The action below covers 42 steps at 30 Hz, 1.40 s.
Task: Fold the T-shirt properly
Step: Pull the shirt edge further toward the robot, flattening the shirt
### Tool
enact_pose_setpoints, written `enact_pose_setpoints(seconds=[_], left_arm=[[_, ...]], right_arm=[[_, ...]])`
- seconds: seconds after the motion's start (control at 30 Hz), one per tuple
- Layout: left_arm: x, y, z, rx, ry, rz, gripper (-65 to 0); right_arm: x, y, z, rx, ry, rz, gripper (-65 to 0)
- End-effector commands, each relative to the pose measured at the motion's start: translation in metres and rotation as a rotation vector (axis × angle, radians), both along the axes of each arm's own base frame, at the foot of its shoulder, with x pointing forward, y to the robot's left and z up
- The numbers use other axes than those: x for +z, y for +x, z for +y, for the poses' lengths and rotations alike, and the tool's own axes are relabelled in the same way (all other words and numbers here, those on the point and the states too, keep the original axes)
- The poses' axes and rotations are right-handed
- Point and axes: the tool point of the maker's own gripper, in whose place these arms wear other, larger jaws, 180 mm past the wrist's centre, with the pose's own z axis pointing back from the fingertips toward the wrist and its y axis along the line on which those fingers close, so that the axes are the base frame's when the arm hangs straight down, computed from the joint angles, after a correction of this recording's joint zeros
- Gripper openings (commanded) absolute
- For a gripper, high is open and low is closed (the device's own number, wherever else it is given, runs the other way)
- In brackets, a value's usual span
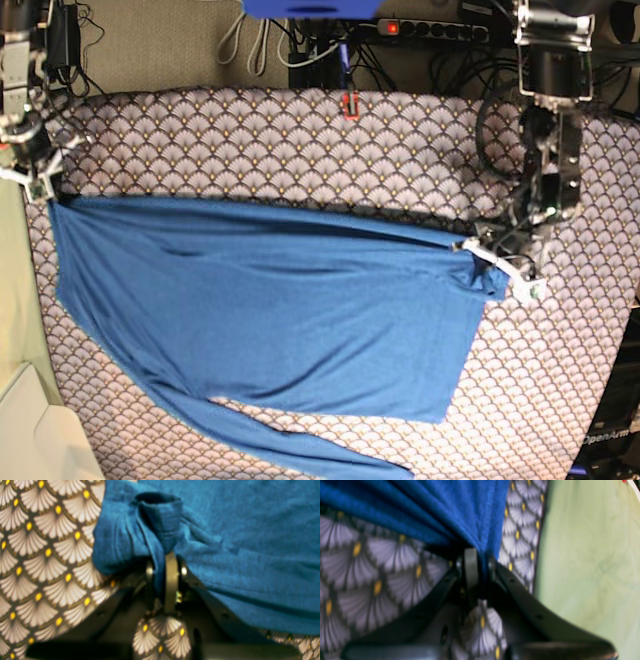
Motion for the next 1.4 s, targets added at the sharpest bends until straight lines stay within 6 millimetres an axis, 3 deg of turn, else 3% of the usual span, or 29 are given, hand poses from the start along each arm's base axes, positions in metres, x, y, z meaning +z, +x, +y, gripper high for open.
enact_pose_setpoints(seconds=[0.0,0.2,0.53,0.67,0.87,1.03,1.37], left_arm=[[0.023,0.013,0.012,0.013,0.034,-0.074,-64.7],[0.022,-0.008,0.018,-0.007,0.068,-0.066,-64.7],[0.014,-0.052,0.005,-0.055,0.082,-0.036,-64.7],[0.022,-0.064,0.018,-0.019,0.089,-0.052,-64.7],[0.027,-0.083,0.038,0.017,0.092,0.059,-64.7],[0.038,-0.088,0.034,-0.001,0.095,0.085,-64.7],[0.019,-0.116,0.030,-0.019,0.089,0.193,-64.7]], right_arm=[[0.020,0.008,-0.009,0.001,-0.028,-0.057,-65.0],[0.027,-0.011,0.002,-0.001,-0.019,-0.079,-65.0],[0.026,-0.041,0.022,0.022,-0.005,-0.059,-65.0],[0.026,-0.053,0.017,0.011,-0.014,-0.043,-65.0],[0.020,-0.064,0.017,0.014,-0.013,-0.016,-65.0],[0.022,-0.074,0.028,0.042,0.010,-0.043,-65.0],[0.013,-0.097,0.029,0.045,0.015,0.003,-65.0]])
